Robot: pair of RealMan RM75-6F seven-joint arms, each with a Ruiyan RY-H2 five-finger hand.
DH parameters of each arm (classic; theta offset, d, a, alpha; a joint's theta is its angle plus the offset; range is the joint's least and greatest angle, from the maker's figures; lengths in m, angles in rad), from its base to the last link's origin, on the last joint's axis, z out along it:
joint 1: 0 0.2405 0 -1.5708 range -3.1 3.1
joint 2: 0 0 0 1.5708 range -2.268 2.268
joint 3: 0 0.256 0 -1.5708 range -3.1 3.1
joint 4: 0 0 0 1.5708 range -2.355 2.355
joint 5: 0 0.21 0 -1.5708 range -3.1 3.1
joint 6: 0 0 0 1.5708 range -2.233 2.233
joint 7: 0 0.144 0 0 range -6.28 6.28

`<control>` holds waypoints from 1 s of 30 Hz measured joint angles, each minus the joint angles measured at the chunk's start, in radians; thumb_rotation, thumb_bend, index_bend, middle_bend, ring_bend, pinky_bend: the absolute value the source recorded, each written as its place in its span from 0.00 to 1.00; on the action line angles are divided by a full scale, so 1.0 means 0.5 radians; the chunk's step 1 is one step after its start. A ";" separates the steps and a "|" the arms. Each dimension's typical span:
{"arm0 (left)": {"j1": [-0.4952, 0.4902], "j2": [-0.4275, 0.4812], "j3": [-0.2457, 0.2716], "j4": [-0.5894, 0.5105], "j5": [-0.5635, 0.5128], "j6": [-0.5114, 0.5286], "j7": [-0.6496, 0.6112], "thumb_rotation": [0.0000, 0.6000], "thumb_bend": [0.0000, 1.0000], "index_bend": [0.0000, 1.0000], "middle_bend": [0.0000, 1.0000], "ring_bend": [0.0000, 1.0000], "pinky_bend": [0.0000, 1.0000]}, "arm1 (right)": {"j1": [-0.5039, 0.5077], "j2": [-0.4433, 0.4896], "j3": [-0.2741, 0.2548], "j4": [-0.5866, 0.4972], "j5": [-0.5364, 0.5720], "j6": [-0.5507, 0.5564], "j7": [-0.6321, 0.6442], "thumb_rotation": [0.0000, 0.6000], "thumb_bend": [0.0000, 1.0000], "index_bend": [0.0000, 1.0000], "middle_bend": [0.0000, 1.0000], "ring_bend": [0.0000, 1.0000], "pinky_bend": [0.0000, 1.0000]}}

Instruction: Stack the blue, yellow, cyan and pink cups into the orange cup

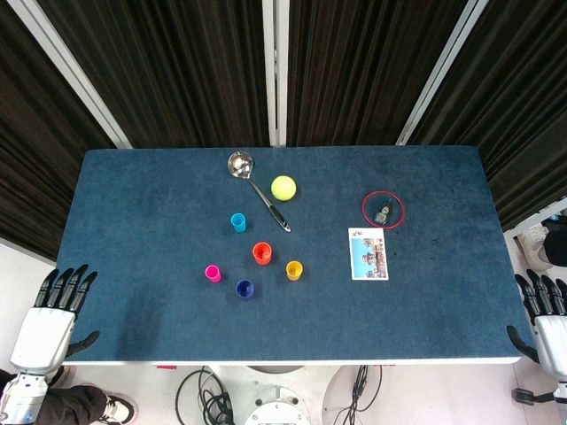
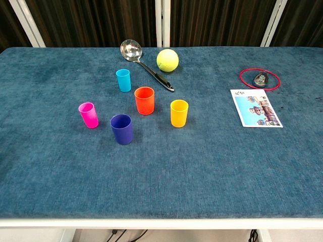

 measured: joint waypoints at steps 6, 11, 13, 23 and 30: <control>-0.009 0.011 -0.011 -0.042 -0.042 -0.037 -0.003 1.00 0.00 0.04 0.00 0.00 0.00 | 0.024 0.008 0.008 -0.015 -0.008 -0.029 -0.016 1.00 0.24 0.00 0.00 0.00 0.00; -0.025 0.015 0.000 -0.054 0.009 -0.046 -0.037 1.00 0.01 0.04 0.00 0.00 0.00 | 0.021 0.032 0.004 -0.022 -0.011 -0.029 0.041 1.00 0.24 0.00 0.00 0.00 0.00; -0.040 0.017 0.000 -0.061 0.045 -0.046 -0.051 1.00 0.03 0.04 0.00 0.00 0.00 | 0.017 0.037 0.008 -0.022 -0.009 -0.020 0.071 1.00 0.25 0.00 0.00 0.00 0.00; -0.237 0.065 0.019 -0.216 0.317 -0.238 -0.056 1.00 0.06 0.05 0.04 0.01 0.00 | 0.027 0.054 0.025 -0.056 0.003 -0.032 0.106 1.00 0.26 0.00 0.00 0.00 0.00; -0.436 0.014 -0.013 -0.407 0.334 -0.590 0.131 1.00 0.08 0.09 0.12 0.09 0.00 | 0.036 0.053 0.023 -0.062 0.010 -0.061 0.103 1.00 0.27 0.00 0.00 0.00 0.00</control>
